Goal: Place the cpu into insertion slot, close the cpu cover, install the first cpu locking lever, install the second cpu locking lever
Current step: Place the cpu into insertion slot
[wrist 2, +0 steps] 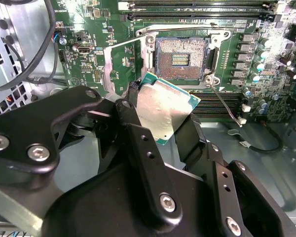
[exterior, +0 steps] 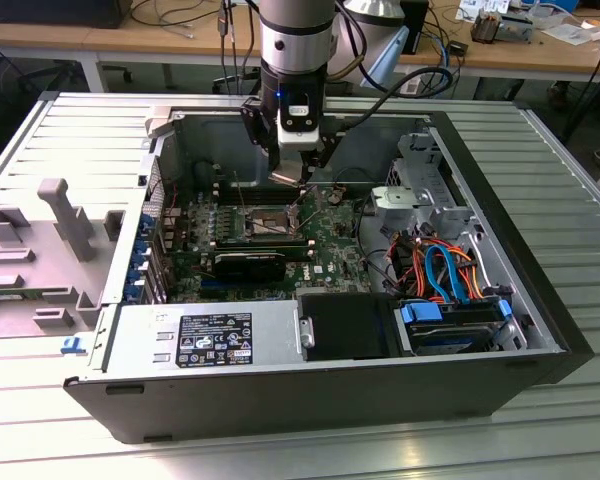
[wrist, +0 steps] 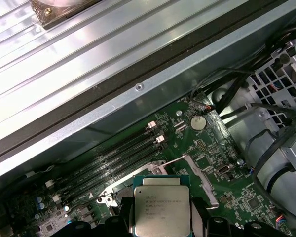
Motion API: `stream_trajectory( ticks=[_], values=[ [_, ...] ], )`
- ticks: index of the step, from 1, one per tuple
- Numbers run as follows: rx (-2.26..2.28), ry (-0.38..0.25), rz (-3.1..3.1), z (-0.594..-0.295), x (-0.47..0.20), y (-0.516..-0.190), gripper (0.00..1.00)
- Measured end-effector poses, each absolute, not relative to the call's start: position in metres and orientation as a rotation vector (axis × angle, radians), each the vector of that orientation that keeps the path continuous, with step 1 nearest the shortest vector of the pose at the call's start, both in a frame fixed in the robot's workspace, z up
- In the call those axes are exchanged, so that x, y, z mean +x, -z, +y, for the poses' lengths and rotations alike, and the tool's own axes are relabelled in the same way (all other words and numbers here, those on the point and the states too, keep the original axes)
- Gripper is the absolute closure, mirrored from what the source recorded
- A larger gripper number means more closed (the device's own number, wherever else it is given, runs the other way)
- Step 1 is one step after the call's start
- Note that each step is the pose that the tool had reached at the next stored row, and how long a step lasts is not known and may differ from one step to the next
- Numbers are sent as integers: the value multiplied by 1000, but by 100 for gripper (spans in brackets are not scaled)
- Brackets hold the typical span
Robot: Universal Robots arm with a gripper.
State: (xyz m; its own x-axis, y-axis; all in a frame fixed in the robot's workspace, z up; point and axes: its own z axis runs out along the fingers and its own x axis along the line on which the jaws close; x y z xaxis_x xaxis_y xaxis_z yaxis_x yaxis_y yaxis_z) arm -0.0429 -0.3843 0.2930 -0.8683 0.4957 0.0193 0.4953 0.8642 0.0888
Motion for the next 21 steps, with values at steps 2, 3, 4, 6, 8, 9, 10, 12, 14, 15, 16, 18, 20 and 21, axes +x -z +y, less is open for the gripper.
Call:
stream_trajectory(
  ticks=[2,3,4,6,8,9,10,12,14,15,16,18,20,21],
  values=[
    [808,-143,3028,-384,-43,-293,45],
    [809,-143,3028,-384,-43,-293,45],
    [810,-143,3027,-384,-43,-293,45],
    [812,-142,3027,-384,-43,-293,45],
    [814,-143,3026,-384,-43,-293,45],
    [815,-143,3026,-384,-43,-293,45],
    [816,-143,3026,-384,-43,-293,45],
    [819,-143,3025,-384,-43,-293,45],
    [821,-143,3024,-384,-43,-293,45],
    [822,-143,3024,-384,-43,-293,45],
    [822,-143,3024,-384,-43,-293,45],
    [825,-142,3023,-384,-43,-293,45],
    [826,-143,3023,-384,-43,-293,45],
    [827,-143,3022,-384,-43,-293,45]
  ],
)
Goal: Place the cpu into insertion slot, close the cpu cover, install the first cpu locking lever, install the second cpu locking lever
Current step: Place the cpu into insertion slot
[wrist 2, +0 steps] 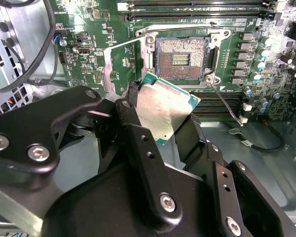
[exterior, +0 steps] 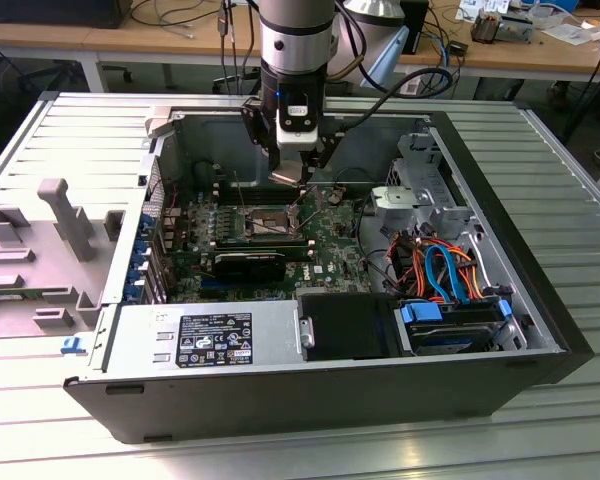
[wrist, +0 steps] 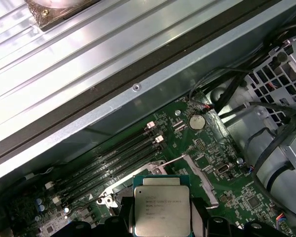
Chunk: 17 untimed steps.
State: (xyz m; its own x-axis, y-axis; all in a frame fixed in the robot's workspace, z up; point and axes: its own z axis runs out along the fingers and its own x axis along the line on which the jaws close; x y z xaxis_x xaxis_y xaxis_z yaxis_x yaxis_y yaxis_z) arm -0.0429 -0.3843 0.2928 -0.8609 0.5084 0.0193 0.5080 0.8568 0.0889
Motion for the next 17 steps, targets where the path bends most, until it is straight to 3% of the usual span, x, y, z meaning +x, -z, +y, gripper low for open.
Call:
stream_trajectory(
  ticks=[17],
  values=[
    [845,-142,3017,-384,-43,-293,45]
  ],
)
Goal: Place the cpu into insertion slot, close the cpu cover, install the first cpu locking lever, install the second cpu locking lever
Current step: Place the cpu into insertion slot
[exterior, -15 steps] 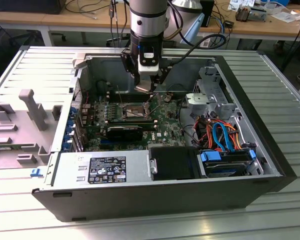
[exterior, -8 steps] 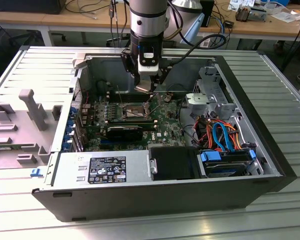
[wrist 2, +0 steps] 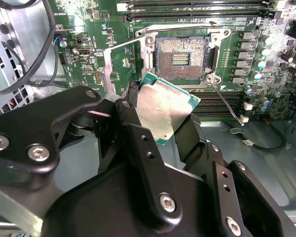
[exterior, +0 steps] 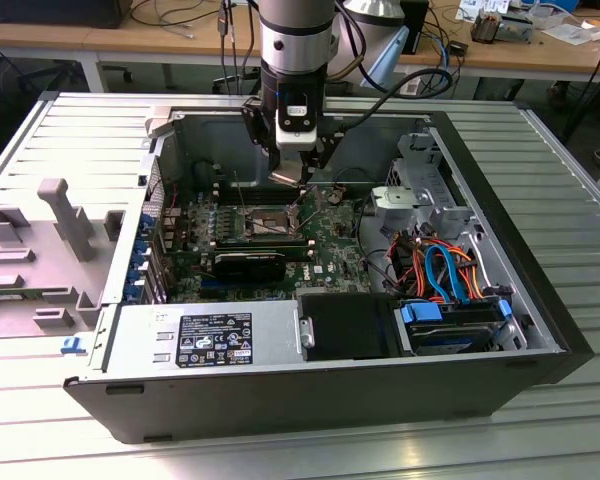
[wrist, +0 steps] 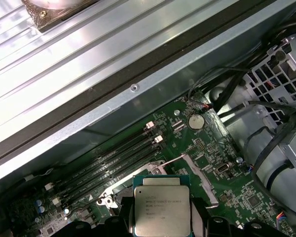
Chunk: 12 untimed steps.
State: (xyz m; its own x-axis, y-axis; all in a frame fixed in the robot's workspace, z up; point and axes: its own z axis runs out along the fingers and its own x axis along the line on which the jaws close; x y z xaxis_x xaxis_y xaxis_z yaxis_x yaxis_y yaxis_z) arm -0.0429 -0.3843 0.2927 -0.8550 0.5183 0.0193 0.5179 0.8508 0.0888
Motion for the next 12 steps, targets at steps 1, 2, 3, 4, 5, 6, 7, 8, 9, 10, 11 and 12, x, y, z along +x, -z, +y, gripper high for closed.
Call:
stream_trajectory(
  ticks=[1,2,3,4,5,6,7,8,9,10,11,12],
  values=[
    [845,-142,3017,-384,-43,-293,45],
    [846,-142,3017,-384,-43,-293,45],
    [847,-143,3016,-384,-43,-293,45],
    [848,-142,3016,-384,-43,-293,45],
    [849,-142,3016,-384,-43,-293,45],
    [850,-142,3015,-384,-43,-293,45],
    [851,-142,3015,-384,-43,-293,45],
    [852,-142,3015,-384,-43,-293,45],
    [853,-142,3014,-384,-43,-293,45],
    [854,-142,3014,-384,-43,-293,45],
    [855,-142,3014,-384,-43,-293,45],
    [855,-142,3014,-384,-43,-293,45]
  ],
)
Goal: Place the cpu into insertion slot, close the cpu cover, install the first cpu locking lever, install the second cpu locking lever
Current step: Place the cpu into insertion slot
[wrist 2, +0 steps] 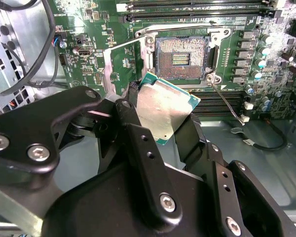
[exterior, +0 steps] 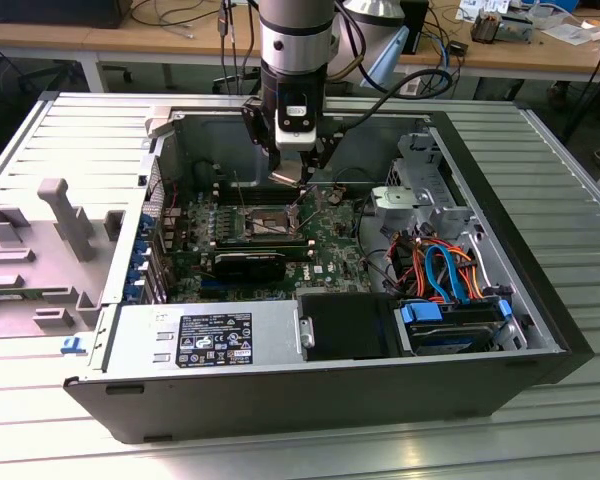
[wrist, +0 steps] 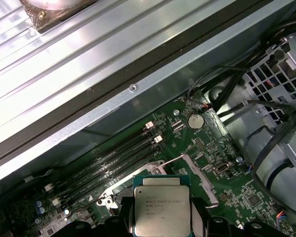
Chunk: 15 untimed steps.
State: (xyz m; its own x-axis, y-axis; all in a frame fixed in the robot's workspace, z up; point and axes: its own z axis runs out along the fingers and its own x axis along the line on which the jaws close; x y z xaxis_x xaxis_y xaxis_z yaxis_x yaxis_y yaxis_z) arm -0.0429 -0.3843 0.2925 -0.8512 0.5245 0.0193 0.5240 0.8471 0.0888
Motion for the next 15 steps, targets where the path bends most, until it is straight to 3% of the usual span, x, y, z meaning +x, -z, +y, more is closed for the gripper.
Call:
stream_trajectory(
  ticks=[15],
  values=[
    [873,-142,3008,-384,-43,-292,45]
  ],
)
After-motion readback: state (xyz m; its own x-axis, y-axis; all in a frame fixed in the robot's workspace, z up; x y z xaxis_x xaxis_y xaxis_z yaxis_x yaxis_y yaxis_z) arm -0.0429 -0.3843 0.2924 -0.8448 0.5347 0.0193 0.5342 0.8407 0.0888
